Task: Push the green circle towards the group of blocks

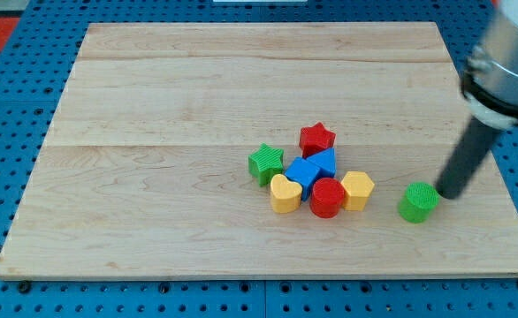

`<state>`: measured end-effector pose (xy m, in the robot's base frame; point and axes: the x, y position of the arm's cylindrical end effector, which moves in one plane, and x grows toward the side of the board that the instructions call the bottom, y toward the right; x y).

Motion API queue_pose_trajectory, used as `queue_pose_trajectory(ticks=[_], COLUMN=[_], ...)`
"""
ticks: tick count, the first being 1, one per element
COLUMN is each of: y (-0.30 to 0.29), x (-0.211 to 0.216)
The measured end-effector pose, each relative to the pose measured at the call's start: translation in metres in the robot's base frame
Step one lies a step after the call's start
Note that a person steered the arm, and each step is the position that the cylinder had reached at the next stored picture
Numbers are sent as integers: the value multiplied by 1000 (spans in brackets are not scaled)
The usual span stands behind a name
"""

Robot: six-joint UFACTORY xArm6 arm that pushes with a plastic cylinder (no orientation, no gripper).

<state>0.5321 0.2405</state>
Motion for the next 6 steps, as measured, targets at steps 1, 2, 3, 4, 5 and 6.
queue_pose_trajectory(ticks=[1,2,3,4,5,6], y=[40,21,-57,-54,-58,-87], x=[1,44,27,-20,-53,-60])
